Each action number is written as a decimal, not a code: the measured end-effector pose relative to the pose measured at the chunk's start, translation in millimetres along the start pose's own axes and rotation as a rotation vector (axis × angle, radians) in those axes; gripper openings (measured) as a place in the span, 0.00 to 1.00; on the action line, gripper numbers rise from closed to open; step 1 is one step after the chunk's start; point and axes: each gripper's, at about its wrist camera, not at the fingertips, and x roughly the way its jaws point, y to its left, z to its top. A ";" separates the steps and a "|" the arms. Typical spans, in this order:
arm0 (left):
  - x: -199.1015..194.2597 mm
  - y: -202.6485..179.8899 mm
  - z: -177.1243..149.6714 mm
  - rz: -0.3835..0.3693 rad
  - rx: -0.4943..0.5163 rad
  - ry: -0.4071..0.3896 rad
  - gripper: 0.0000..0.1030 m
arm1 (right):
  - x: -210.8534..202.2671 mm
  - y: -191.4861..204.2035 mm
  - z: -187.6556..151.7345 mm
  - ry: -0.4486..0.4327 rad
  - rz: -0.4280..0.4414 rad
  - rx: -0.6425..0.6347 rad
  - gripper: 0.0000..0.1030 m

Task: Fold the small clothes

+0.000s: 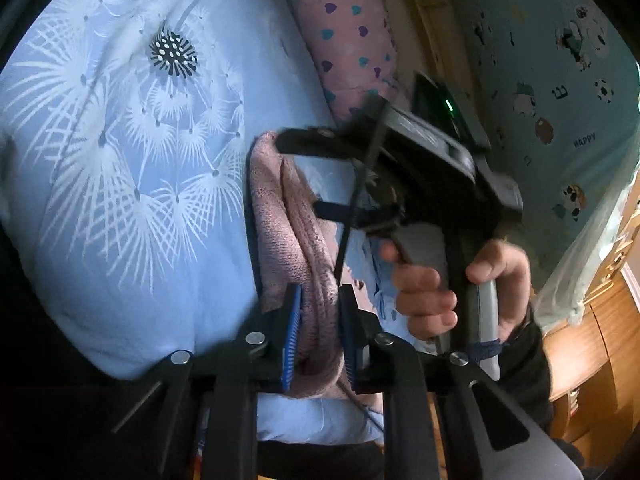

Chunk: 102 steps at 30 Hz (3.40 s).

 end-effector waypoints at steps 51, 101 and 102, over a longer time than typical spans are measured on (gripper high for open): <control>60.0 -155.6 -33.3 0.304 0.485 -0.031 0.00 | -120.1 -30.4 -73.0 -0.314 -0.045 0.028 0.17; 238.7 -228.0 -125.3 0.269 0.755 0.333 0.00 | -122.5 -266.9 -177.7 -0.542 0.451 0.224 0.18; 241.0 -229.3 -126.4 0.264 0.752 0.340 0.00 | -122.4 -267.7 -178.8 -0.544 0.450 0.219 0.18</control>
